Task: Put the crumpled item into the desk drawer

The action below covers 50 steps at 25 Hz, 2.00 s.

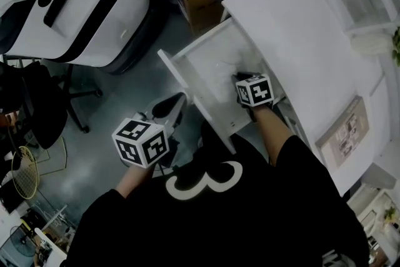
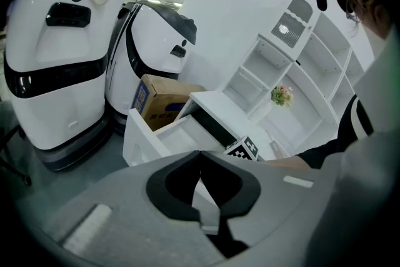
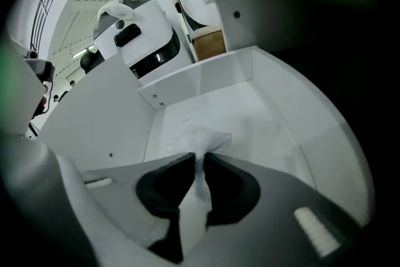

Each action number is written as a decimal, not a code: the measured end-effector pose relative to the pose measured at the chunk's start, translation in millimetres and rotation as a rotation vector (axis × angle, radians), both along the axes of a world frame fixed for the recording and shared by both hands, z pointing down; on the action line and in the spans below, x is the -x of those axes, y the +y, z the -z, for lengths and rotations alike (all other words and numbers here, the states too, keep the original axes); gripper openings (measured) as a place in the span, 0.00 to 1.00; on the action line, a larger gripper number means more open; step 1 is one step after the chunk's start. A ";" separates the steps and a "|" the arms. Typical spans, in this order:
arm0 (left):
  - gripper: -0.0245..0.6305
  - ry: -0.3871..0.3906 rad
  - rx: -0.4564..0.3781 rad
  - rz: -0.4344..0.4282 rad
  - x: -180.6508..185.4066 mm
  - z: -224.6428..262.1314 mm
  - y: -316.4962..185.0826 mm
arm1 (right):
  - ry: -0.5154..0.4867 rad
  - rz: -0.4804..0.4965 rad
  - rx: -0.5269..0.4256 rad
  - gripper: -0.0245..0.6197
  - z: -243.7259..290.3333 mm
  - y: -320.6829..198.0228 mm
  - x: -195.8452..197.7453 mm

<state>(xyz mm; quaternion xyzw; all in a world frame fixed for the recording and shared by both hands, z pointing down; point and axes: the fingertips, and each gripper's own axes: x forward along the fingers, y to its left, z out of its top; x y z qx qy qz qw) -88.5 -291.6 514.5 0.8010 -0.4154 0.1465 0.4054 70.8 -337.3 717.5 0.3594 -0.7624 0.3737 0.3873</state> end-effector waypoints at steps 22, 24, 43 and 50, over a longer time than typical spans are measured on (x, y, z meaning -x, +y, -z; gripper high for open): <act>0.05 -0.012 -0.025 0.060 12.4 1.1 -6.3 | -0.019 -0.035 0.048 0.43 -10.1 -6.0 2.2; 0.05 -0.008 -0.036 0.056 10.3 5.1 -5.3 | -0.034 -0.051 0.034 0.43 -0.2 -6.3 1.0; 0.05 0.050 -0.231 -0.098 -36.3 103.5 43.5 | -0.387 -0.058 -0.469 0.16 275.7 63.4 3.3; 0.05 0.076 -0.330 -0.174 -55.2 146.9 72.9 | -0.414 -0.025 -0.585 0.04 338.5 123.1 -5.6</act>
